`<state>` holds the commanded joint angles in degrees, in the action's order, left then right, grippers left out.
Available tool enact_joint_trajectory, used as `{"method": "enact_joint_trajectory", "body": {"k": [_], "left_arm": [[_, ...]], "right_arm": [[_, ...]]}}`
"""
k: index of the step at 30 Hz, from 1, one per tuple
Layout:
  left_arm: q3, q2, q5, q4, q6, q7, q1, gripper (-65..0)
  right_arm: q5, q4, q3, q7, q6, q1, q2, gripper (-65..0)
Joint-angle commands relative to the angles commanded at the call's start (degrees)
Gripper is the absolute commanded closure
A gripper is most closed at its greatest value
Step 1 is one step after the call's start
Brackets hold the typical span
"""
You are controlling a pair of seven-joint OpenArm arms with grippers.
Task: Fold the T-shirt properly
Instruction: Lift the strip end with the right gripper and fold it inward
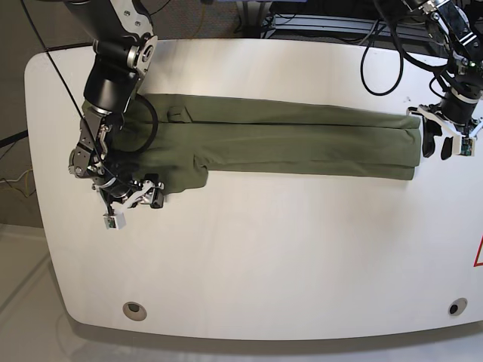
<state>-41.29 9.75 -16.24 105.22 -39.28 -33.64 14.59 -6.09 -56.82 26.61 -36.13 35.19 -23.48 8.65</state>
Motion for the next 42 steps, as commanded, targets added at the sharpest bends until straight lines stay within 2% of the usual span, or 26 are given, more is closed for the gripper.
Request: {"method": "enact_joint_trajectory", "body": {"k": [7, 13, 15, 21, 23, 24, 25, 35, 37, 42], "left_arm": [[0.0, 0.09, -0.76, -0.53, 0.28, 0.09, 0.18, -27.4], [0.02, 0.17, -2.34, -1.03, 0.48, -0.05, 0.3, -27.2], [0.0, 0.23, -2.1, -0.6, 0.39, -0.21, 0.17, -26.1], [0.14, 0.31, -2.33, -0.69, 0.49, -0.05, 0.0, -25.8], [0.1, 0.32, -2.24, -0.75, 0.54, -0.05, 0.0, -25.7], [0.24, 0.31, -1.97, -0.53, 0.48, 0.09, 0.02, -25.7], [0.38, 0.3, -1.7, -0.31, 0.43, 0.23, 0.04, -25.6], [0.56, 0.4, -1.44, 0.04, 0.28, 0.12, 0.04, -25.3], [0.45, 0.46, -2.01, -0.18, -0.11, 0.22, 0.27, -25.7], [0.55, 0.45, -2.15, -0.12, -0.12, 0.28, 0.19, -25.9]], "right_arm": [[-0.06, 2.21, 0.06, 0.91, 1.33, 0.35, 0.1, -40.9], [-2.85, -0.28, -0.79, -2.37, 3.47, 1.63, -0.74, -37.1], [-6.98, -3.56, -1.15, -6.79, 4.81, 2.57, -0.91, -33.1], [-10.2, -8.74, -1.55, -11.79, 4.81, 3.71, -1.74, -19.5], [-10.71, -10.13, -1.78, -12.85, 4.81, 4.03, -1.93, -12.6], [-11.77, -10.88, -2.14, -14.14, 4.81, 3.99, -1.85, -4.7], [-12.84, -11.63, -2.51, -15.42, 4.81, 3.94, -1.76, 0.0], [-14.5, -15.98, -2.35, -21.69, 4.81, 4.32, -1.52, 0.0], [-16.0, -17.25, -2.17, -27.07, 4.81, 3.56, -1.09, 0.0], [-18.78, -20.59, -2.3, -30.92, 4.81, 4.51, -1.02, 0.0]]}}
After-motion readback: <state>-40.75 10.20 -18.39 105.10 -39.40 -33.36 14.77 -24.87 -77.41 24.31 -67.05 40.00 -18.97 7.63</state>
